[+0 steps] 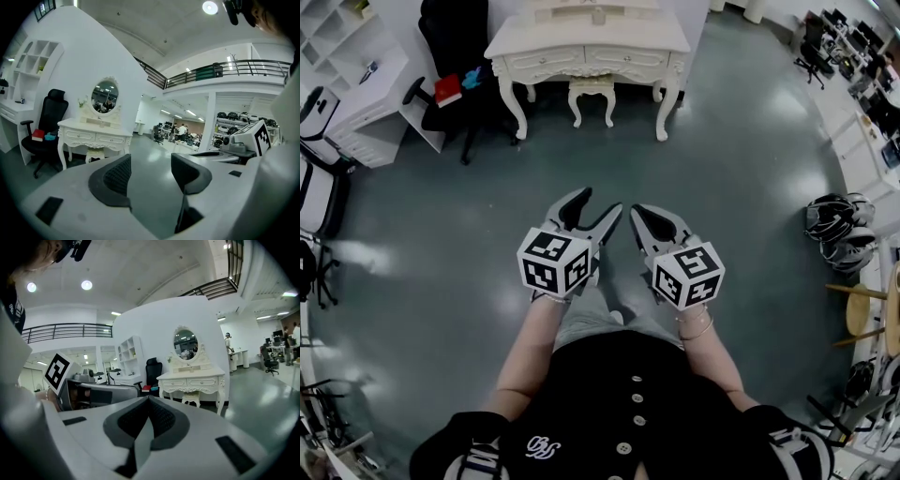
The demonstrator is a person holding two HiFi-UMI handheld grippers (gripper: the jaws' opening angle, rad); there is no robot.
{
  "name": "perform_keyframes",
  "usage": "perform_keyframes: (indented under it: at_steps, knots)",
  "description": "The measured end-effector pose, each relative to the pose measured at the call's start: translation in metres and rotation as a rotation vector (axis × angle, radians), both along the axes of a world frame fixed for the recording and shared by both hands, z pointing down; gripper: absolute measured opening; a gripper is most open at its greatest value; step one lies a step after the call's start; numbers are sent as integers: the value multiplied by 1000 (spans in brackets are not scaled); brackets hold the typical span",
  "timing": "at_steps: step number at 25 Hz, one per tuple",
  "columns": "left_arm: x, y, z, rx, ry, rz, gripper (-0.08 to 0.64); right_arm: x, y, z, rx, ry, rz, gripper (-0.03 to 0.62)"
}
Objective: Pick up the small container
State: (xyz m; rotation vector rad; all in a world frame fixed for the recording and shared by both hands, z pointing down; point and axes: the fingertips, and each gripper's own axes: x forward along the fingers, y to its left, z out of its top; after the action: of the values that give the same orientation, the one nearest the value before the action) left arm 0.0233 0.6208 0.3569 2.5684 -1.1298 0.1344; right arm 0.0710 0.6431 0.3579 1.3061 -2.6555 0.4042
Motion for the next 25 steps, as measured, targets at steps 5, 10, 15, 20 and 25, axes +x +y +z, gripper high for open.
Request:
perform_keyframes:
  at_steps: [5,10,15,20,25]
  knots:
    - [-20,-50,2,4,-1,-80,250,-8,-42,3,-6,3,6,3]
    - [-41,-112,1,8,16,-112,253,-20,-100,3,-3,19,24,3]
    - [-56,-178,-10,18,28,-77,253,-36,-163,-6,9,10,60,3]
    - [-70,-233,-18,35,16,-39,252,-51,-217,-10,20,16,87,3]
    - [-85,-274,-23,43,11,-4,252,-66,-261,-12,22,13,116,3]
